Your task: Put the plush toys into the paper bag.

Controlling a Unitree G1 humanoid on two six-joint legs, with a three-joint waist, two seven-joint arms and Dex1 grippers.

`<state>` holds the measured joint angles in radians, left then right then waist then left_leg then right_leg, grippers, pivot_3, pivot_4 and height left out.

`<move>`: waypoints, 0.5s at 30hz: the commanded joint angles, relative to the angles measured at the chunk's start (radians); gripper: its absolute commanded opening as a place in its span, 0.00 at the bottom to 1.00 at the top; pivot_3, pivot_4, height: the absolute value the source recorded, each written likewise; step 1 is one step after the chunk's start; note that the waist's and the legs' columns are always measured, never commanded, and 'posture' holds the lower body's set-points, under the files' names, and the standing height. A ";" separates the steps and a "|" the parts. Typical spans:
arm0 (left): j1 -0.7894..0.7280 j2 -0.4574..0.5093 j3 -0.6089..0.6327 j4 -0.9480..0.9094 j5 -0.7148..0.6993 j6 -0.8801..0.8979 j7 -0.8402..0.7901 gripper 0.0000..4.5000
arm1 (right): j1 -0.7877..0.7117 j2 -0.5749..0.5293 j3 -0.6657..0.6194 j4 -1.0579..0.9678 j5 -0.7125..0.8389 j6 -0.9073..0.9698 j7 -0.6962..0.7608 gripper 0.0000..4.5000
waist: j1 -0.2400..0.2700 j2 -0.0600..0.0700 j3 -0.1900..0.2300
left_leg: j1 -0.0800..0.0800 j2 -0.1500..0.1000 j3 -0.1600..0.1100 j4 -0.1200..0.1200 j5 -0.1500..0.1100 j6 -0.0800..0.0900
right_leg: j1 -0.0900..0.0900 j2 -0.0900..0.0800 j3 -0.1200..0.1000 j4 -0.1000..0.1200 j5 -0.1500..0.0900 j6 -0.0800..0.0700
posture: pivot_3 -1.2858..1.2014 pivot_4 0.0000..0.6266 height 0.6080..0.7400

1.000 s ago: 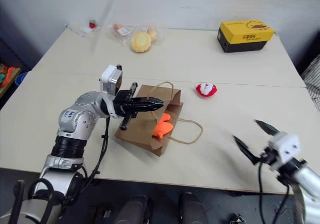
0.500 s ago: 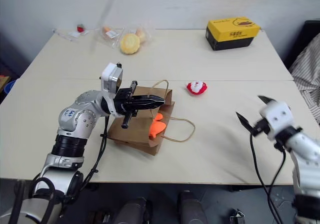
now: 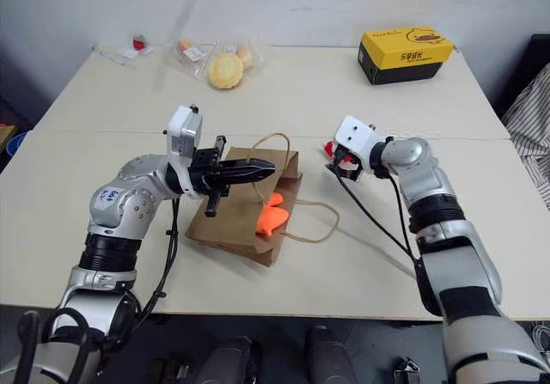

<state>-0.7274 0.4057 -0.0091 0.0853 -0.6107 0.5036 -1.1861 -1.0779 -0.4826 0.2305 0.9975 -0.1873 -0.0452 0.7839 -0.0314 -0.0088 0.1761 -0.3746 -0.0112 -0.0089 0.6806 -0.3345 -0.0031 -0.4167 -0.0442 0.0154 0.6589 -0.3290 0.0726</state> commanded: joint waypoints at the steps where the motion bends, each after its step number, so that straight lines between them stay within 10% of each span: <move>1: -0.001 0.012 0.019 -0.041 -0.015 0.004 0.011 0.00 | -0.059 0.013 0.000 0.103 -0.032 -0.022 -0.046 0.86 | -0.001 0.000 0.000 | 0.000 0.000 0.000 0.000 0.000 0.000 | 0.000 0.000 0.000 0.000 0.000 0.000 | 0.52 0.24 1.00; 9: -0.002 0.029 0.026 -0.047 -0.021 0.013 0.018 0.00 | -0.098 0.022 -0.029 0.194 -0.029 -0.032 -0.111 0.23 | -0.003 0.000 0.000 | 0.000 0.000 0.000 0.000 0.000 0.000 | 0.000 0.000 0.000 0.001 0.000 0.000 | 0.52 0.24 1.00; 15: -0.033 0.033 0.047 -0.056 -0.090 0.072 0.003 0.00 | -0.005 -0.054 -0.130 0.014 0.115 -0.181 0.091 0.03 | 0.002 0.000 0.000 | 0.000 0.000 -0.001 0.000 0.000 0.000 | 0.000 0.000 -0.001 0.001 0.000 0.000 | 0.52 0.24 1.00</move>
<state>-0.7326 0.4351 0.0033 0.0741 -0.6539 0.5585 -1.1774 -1.0972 -0.5081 0.1522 1.0954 -0.1438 -0.1801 0.8072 -0.0298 -0.0088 0.1761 -0.3752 -0.0111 -0.0100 0.6808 -0.3345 -0.0036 -0.4166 -0.0441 0.0135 0.6592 -0.3290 0.0727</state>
